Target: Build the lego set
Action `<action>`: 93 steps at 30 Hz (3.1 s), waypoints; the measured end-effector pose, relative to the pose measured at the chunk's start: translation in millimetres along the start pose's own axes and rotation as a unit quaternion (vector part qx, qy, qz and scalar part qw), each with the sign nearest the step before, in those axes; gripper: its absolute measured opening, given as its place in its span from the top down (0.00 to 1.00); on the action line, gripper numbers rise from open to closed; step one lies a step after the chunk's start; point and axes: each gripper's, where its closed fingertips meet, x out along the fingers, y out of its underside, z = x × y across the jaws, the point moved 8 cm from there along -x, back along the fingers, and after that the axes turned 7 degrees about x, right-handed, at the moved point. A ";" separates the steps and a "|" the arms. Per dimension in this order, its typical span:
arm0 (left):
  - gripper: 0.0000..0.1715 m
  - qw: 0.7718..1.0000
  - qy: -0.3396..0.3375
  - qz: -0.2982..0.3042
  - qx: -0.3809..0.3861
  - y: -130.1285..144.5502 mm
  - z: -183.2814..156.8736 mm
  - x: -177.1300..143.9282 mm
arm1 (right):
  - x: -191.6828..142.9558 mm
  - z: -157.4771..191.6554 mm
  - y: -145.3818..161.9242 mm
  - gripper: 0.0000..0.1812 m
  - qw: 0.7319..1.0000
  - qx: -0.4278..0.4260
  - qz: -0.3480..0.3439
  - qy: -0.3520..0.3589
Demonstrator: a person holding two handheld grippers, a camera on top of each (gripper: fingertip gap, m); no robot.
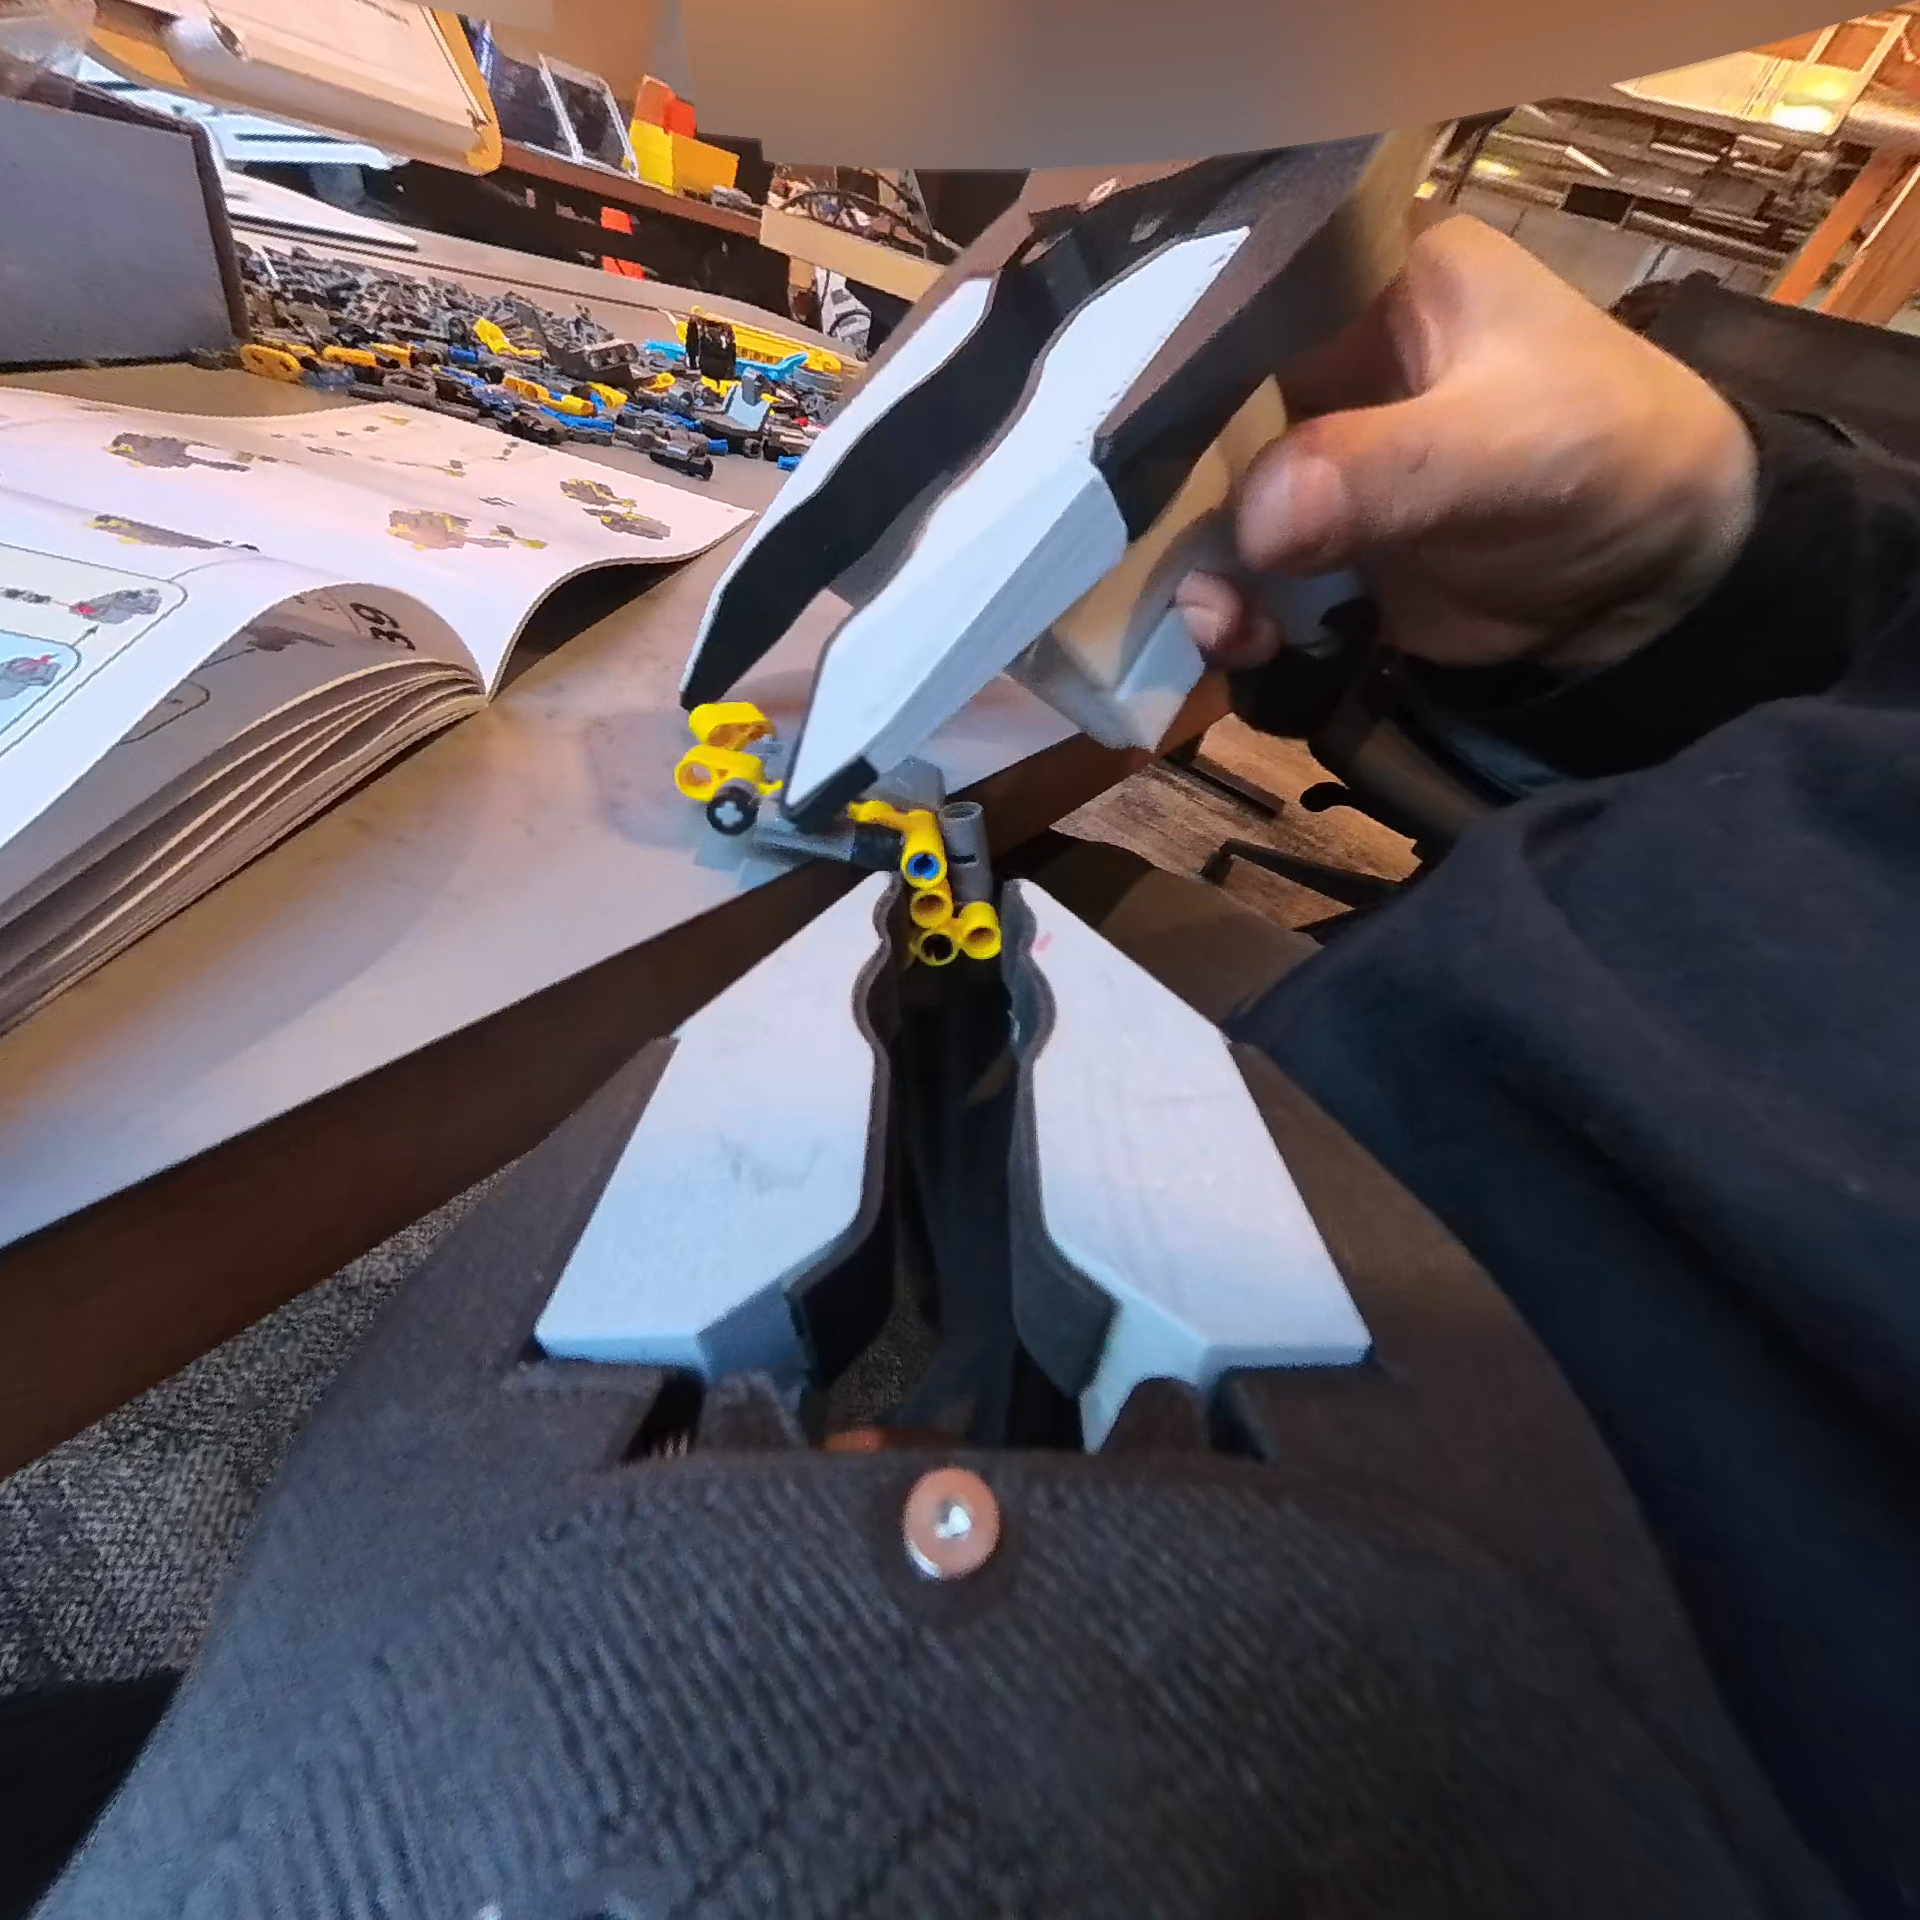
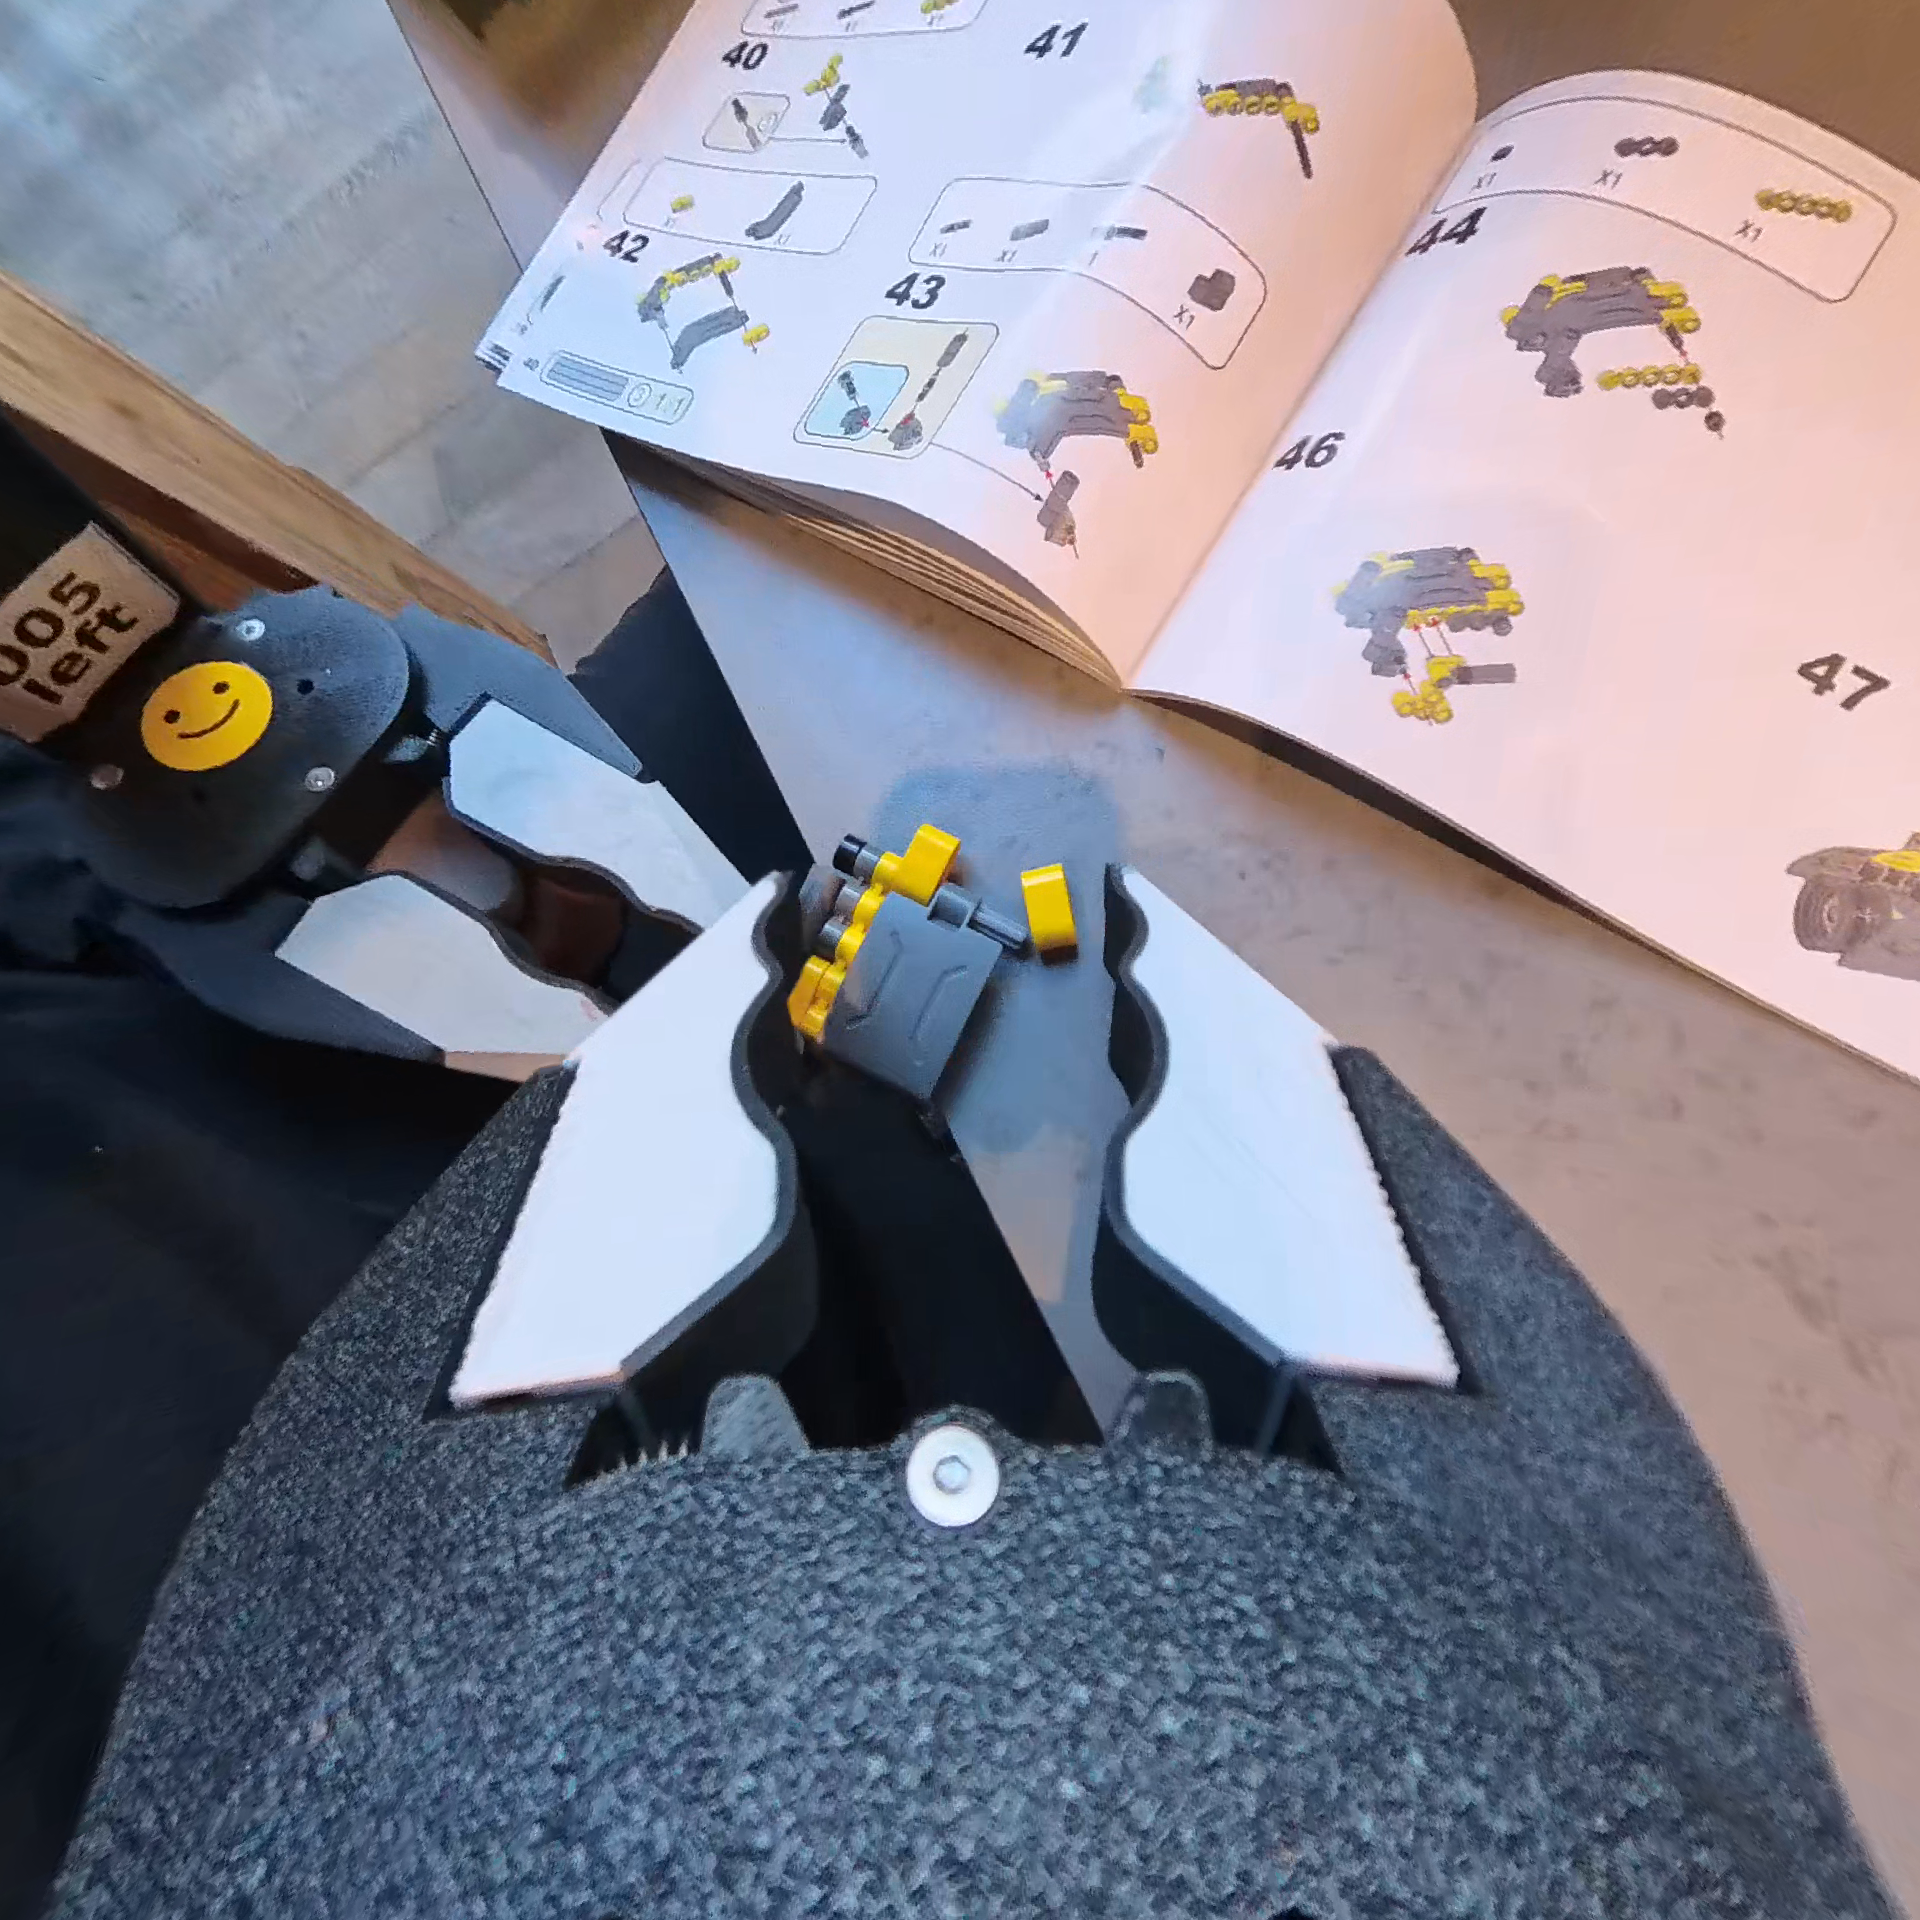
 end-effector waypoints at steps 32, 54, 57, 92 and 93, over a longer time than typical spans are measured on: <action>0.91 0.998 -0.059 0.015 0.027 5.9 -8.3 0.3 | 2.1 18.0 11.4 0.71 0.998 0.001 -0.026 0.066; 0.91 0.997 -0.056 0.013 0.043 7.3 -7.9 0.1 | 5.7 27.5 16.8 0.61 0.996 -0.002 -0.055 0.071; 0.91 0.998 -0.054 0.011 0.039 7.9 -7.4 0.0 | 6.3 28.7 17.7 0.60 0.995 0.000 -0.062 0.073; 0.91 0.999 -0.025 0.001 0.021 9.2 -3.3 1.7 | 5.9 23.9 22.6 0.72 0.989 -0.009 -0.098 0.112; 0.90 1.000 -0.024 0.001 0.019 9.2 -3.3 1.7 | 6.0 24.0 22.8 0.72 0.989 -0.009 -0.100 0.113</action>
